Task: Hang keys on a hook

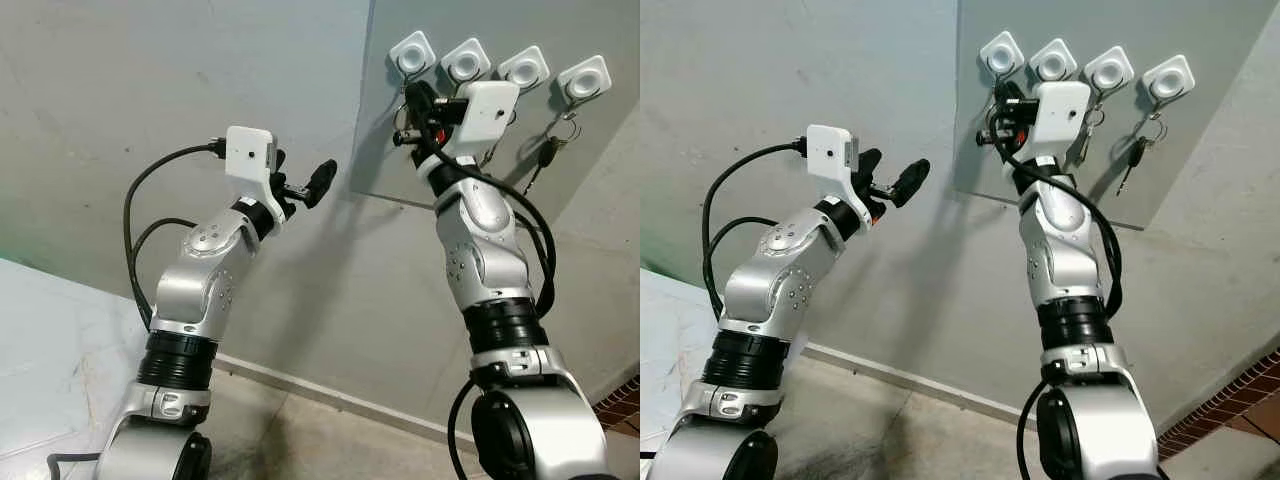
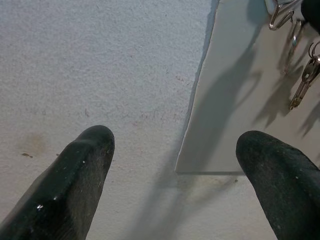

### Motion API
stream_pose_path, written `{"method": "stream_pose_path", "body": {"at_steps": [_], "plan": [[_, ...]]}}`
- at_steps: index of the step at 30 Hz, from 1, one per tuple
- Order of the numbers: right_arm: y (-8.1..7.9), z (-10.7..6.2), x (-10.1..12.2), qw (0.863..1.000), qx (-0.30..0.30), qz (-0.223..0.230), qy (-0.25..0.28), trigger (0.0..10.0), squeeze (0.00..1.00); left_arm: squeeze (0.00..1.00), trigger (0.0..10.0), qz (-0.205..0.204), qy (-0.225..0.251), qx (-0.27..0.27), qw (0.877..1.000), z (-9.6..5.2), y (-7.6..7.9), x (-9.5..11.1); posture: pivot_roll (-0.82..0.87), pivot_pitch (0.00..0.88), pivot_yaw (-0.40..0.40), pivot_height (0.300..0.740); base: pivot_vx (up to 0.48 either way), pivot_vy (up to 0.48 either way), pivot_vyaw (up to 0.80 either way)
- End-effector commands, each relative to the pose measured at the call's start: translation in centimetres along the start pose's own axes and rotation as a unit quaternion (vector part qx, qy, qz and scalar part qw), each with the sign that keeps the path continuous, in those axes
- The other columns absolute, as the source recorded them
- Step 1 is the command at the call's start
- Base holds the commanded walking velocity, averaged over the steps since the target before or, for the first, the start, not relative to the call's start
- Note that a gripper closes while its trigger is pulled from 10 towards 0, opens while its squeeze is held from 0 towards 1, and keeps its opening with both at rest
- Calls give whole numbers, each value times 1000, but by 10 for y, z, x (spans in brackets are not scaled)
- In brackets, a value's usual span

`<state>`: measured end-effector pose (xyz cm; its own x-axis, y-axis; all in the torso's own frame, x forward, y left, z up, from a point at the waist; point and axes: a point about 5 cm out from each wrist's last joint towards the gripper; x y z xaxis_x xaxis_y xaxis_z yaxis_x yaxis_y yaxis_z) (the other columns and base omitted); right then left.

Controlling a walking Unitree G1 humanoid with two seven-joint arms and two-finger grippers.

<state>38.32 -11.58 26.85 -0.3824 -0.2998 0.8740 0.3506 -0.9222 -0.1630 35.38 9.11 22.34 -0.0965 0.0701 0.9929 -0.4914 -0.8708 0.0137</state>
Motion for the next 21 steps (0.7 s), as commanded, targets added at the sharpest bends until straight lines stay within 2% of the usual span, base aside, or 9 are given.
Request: {"method": "stream_pose_path", "body": {"at_steps": [1, 11, 21], "plan": [[1, 6, 10, 1000, 4, 2, 19, 10000, 0, 0, 10000, 11, 6, -8, 1000, 2, 3, 4, -25, 0, -11, 740, 0, 0, 0], [-3, 20, 22, 999, 33, 1, 38, 10000, 0, 0, 10000, 12, 6, -15, 1000, 2, 6, 4, -21, 4, -16, 740, 0, 0, 0], [-5, 25, 25, 998, 56, 1, 39, 10000, 0, 0, 10000, 10, 6, -18, 1000, 2, 9, 3, -22, 11, -17, 740, 0, 0, 0]]}}
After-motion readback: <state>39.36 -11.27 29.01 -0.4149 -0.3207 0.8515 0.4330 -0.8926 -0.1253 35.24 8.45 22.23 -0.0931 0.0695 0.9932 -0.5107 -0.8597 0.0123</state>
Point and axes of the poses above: a point about 5 cm out from each wrist's last joint towards the gripper, its own z axis pointing out of the wrist towards the gripper, its own x axis along the axis of the wrist's last joint, y = z × x, and after that the axes turned 6 degrees about z, right-handed
